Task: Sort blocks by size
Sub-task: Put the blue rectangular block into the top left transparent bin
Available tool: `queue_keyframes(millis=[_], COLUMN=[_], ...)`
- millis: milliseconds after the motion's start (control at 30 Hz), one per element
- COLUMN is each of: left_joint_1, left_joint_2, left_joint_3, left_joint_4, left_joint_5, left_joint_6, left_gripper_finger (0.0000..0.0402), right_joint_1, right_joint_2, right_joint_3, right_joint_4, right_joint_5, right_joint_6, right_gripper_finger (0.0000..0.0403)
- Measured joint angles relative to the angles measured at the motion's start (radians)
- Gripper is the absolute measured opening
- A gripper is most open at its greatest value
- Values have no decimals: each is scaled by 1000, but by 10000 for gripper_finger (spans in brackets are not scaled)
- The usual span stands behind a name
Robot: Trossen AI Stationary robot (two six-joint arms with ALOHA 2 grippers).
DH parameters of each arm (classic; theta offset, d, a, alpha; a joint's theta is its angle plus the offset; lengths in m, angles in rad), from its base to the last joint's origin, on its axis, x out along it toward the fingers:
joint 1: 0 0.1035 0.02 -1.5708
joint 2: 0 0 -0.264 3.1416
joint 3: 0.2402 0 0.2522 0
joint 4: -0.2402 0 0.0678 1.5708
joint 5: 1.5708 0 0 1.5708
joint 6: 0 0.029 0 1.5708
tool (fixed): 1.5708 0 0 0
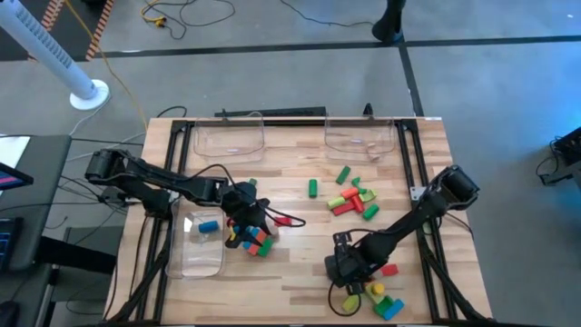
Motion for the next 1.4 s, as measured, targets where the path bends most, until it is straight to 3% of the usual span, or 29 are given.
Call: queue_keyframes(millis=[600,1000,1400], left_joint_1=[-5,-17,-17], left_joint_2=[0,0,0], left_joint_3=[0,0,0], left_joint_4=[0,0,3], left_joint_5=[0,0,0], left_joint_6=[5,10,5], left_gripper_finger=[200,200,200], right_joint_1=[-1,-3,-7], right_joint_2=[2,39,52], right_joint_3=[-98,-93,-51], right_joint_4=[74,114,85], right_joint_5=[-6,-9,-8], right_joint_6=[5,-27,-21], right_gripper_finger=[223,168,151])
